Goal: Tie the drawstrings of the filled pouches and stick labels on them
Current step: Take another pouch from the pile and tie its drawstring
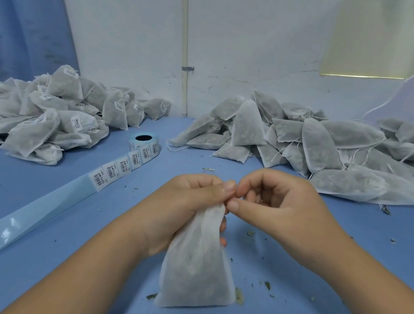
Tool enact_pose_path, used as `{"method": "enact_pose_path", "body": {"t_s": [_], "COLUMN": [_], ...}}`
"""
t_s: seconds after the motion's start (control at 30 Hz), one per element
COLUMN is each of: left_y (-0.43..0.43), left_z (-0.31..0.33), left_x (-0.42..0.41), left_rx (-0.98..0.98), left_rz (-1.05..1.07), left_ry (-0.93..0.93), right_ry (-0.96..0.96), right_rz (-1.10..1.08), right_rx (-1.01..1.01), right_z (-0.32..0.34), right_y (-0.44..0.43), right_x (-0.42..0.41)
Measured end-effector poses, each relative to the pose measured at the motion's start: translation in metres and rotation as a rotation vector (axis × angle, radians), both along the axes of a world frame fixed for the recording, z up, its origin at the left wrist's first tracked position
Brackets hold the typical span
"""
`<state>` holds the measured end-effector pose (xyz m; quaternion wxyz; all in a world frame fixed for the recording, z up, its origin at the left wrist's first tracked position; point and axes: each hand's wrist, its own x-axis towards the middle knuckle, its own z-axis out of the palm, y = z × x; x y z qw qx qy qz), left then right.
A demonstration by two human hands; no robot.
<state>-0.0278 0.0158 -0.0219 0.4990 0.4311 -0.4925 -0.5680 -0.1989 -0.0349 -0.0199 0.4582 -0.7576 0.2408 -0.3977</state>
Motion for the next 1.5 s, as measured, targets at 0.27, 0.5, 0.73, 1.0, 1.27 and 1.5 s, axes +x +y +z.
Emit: {"method": "enact_pose_path", "body": {"t_s": [0.27,0.5,0.73,1.0,1.27,1.5], "left_y": [0.002,0.002,0.001,0.004,0.001,0.001], "left_z": [0.001,0.000,0.001,0.003,0.001,0.000], "left_x": [0.003,0.003,0.004,0.008,0.002,-0.003], "left_rx": [-0.140,-0.103,-0.119,-0.105,-0.155,-0.114], "left_rz": [0.052,0.084,0.064,0.031,0.164,0.173], "left_ry": [-0.424,-0.570,-0.573,-0.493,-0.511,-0.365], "right_ry": [0.204,0.277,0.294,0.277,0.252,0.100], "right_rz": [0.007,0.054,0.101,0.101,0.076,-0.010], "right_rx": [0.022,0.074,0.084,0.097,0.113,0.116], "right_z": [-0.001,0.000,-0.001,-0.003,-0.002,0.003], "right_y": [-0.005,-0.006,-0.009,-0.016,-0.013,-0.002], "right_x": [-0.003,-0.004,-0.007,-0.008,-0.008,-0.002]}}
